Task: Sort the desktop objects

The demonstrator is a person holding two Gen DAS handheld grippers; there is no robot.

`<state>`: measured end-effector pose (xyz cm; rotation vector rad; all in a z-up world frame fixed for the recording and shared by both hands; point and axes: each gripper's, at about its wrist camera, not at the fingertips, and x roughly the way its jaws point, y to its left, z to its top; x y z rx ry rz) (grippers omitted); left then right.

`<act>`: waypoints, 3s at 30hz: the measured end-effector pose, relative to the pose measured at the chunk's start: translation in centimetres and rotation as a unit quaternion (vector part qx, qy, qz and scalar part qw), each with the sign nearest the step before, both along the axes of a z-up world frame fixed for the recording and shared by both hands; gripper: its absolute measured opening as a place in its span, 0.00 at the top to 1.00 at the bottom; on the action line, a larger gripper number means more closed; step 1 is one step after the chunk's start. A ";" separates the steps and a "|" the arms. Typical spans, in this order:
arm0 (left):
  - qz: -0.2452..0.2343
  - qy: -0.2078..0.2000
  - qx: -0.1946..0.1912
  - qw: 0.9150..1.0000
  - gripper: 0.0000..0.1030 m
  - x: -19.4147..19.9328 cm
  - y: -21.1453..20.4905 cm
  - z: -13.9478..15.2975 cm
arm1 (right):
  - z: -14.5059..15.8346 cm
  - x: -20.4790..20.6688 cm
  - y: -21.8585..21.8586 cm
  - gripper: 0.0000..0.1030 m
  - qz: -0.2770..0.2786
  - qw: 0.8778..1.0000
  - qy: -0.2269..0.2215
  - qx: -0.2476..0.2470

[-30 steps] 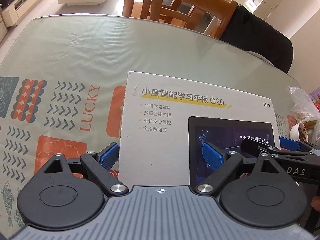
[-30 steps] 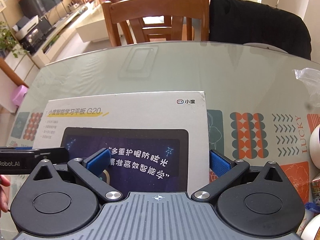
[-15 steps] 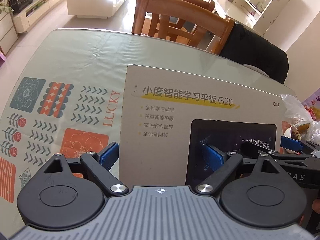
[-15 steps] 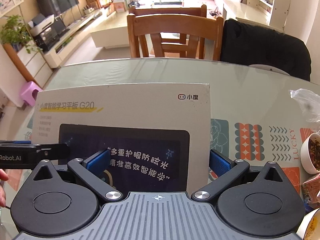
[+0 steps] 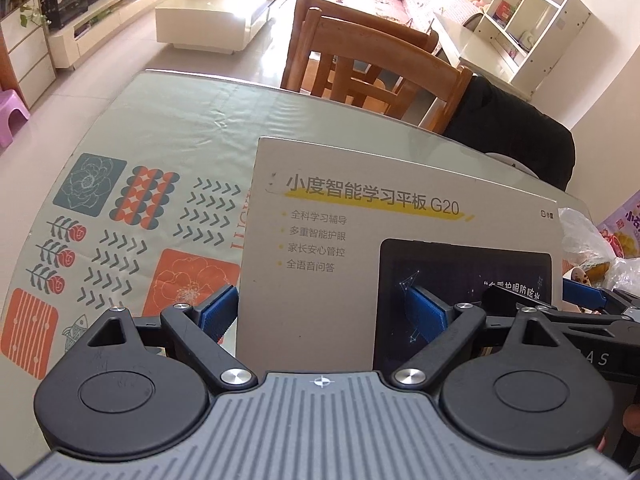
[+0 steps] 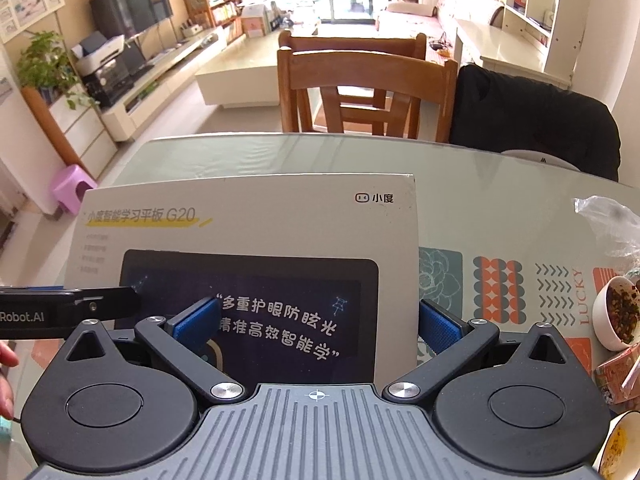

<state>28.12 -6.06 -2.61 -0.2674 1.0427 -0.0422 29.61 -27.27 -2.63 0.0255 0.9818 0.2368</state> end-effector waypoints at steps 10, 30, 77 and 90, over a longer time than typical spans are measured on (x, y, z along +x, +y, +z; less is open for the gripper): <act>-0.008 -0.004 -0.003 1.000 0.00 -3.2 2.5 1.1 | 1.3 -3.5 2.3 0.00 -0.009 1.000 -0.003 -0.007; -0.055 0.012 -0.021 0.998 0.00 -16.7 12.5 1.4 | 1.9 -19.2 12.4 0.00 -0.070 0.997 0.003 -0.031; -0.075 0.072 -0.023 0.994 0.00 -37.4 6.1 -1.3 | -0.3 -40.5 6.4 0.00 -0.086 0.994 0.057 -0.040; -0.085 0.082 -0.016 0.993 0.00 -38.3 5.9 -1.7 | -1.1 -41.7 6.2 0.00 -0.093 0.993 0.070 -0.033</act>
